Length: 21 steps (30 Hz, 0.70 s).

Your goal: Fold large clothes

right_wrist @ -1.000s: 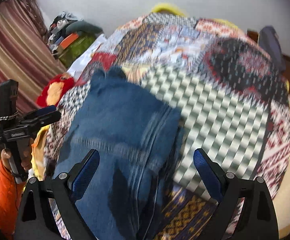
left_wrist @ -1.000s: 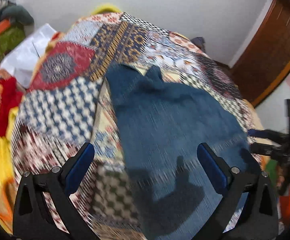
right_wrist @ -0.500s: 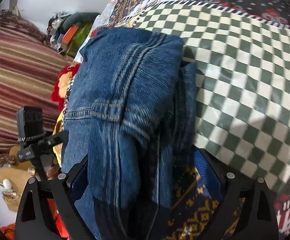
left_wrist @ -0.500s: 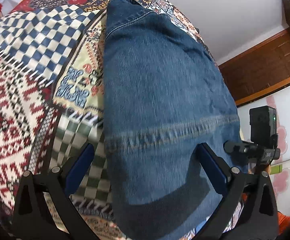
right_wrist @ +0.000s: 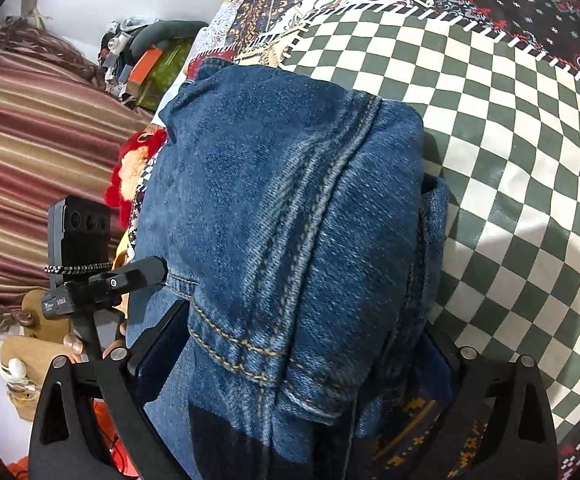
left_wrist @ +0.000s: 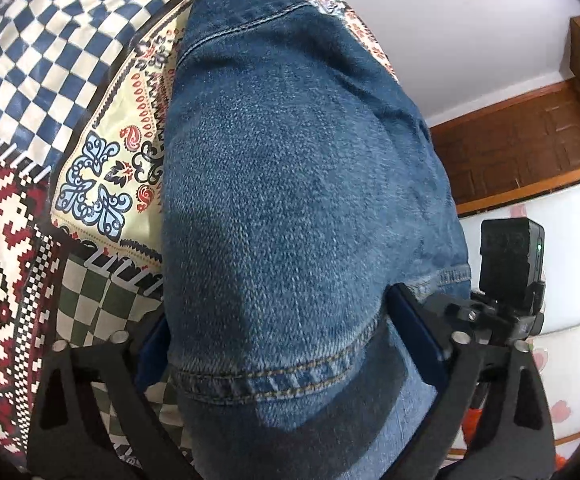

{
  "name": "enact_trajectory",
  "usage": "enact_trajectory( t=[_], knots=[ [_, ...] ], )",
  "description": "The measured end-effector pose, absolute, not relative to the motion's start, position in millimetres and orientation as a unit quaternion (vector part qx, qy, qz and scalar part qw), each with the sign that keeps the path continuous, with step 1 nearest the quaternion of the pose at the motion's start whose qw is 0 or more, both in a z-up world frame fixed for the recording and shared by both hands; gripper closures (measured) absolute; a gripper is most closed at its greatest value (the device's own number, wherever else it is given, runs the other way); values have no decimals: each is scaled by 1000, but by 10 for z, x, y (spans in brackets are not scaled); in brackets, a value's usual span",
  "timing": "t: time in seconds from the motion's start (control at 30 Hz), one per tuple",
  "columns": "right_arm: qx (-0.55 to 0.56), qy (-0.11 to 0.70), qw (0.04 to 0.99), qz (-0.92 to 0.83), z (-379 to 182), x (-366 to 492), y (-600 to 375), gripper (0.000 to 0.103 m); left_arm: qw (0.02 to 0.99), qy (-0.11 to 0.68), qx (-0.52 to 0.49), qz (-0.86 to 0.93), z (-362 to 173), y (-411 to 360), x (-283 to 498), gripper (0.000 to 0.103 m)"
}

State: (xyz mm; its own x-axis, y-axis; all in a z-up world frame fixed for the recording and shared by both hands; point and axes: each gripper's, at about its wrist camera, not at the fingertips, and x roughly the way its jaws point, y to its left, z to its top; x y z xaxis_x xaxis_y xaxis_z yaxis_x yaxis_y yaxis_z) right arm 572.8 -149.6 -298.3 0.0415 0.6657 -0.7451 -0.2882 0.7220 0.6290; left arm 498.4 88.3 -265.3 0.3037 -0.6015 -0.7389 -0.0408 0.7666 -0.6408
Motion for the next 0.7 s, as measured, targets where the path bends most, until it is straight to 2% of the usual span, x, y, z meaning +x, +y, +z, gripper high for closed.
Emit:
enact_trajectory(
  t=[0.07, 0.2, 0.27, 0.43, 0.7],
  knots=[
    [164, 599, 701, 350, -2953, 5699, -1477, 32, 762, 558, -265, -193, -2603, 936, 4936, 17],
    [157, 585, 717, 344, -2836, 5594, -1406, 44, 769, 553, -251, -197, -2443, 951, 4847, 25],
    [149, 578, 725, 343, -2720, 5532, -1367, 50, 779, 546, -236, -201, -2313, 902, 4769, 33],
    [134, 564, 740, 343, -2377, 5393, -1289, 54, 810, 517, -193, -195, -1804, 810, 4593, 38],
    [119, 520, 763, 365, -1686, 5036, -1171, 54, 836, 468, -214, -189, -1115, 1129, 4200, 39]
  ],
)
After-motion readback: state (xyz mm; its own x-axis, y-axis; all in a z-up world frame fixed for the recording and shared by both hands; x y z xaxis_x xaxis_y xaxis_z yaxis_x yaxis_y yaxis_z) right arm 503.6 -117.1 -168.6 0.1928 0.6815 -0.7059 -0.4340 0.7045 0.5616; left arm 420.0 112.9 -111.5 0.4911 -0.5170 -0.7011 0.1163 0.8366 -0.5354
